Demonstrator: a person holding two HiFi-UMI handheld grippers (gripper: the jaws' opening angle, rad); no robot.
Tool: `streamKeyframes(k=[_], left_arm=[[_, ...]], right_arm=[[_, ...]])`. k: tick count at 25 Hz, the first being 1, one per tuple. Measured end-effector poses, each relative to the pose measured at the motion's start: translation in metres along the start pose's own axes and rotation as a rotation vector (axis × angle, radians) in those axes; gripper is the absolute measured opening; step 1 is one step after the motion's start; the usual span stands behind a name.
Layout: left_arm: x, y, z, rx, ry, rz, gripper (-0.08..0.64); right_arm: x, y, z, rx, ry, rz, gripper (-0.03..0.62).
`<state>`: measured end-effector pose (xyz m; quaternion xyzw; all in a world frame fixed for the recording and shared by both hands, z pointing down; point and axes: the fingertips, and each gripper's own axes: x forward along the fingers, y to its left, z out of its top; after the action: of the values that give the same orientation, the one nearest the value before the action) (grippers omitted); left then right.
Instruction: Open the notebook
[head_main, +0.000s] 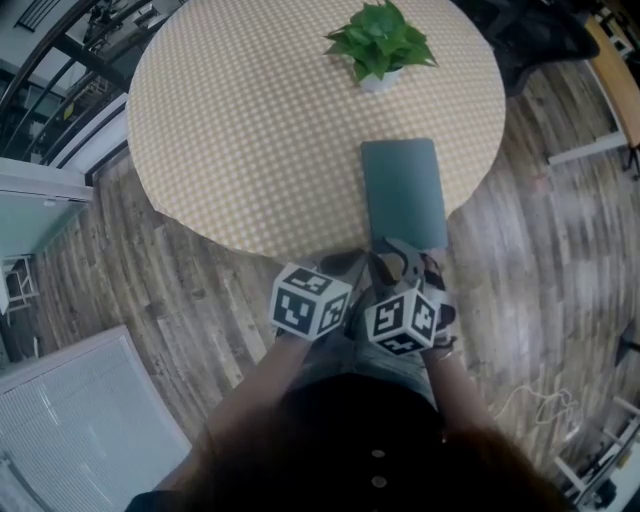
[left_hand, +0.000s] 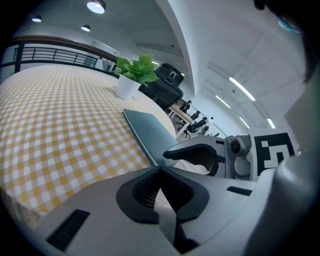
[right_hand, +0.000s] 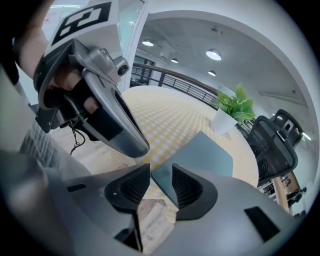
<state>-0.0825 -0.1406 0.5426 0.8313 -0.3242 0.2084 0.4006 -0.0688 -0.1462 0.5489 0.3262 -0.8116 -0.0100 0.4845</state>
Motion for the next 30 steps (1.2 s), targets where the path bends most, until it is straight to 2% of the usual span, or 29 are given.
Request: streamKeyframes(k=[8, 14, 20, 30], left_arm=[[0.001, 0.001, -0.007, -0.014, 0.005, 0.008, 0.011], [0.005, -0.004, -0.005, -0.006, 0.004, -0.002, 0.011], [0.004, -0.004, -0.005, 0.004, 0.007, -0.001, 0.01], [-0.001, -0.008, 0.0, 0.011, -0.01, -0.008, 0.009]], right_arm=[[0.004, -0.004, -0.004, -0.037, 0.027, -0.027, 0.127], [0.003, -0.006, -0.004, 0.013, -0.005, -0.015, 0.123], [0.001, -0.006, -0.003, 0.095, -0.024, 0.02, 0.086], [-0.006, -0.009, 0.002, 0.168, -0.052, 0.046, 0.051]])
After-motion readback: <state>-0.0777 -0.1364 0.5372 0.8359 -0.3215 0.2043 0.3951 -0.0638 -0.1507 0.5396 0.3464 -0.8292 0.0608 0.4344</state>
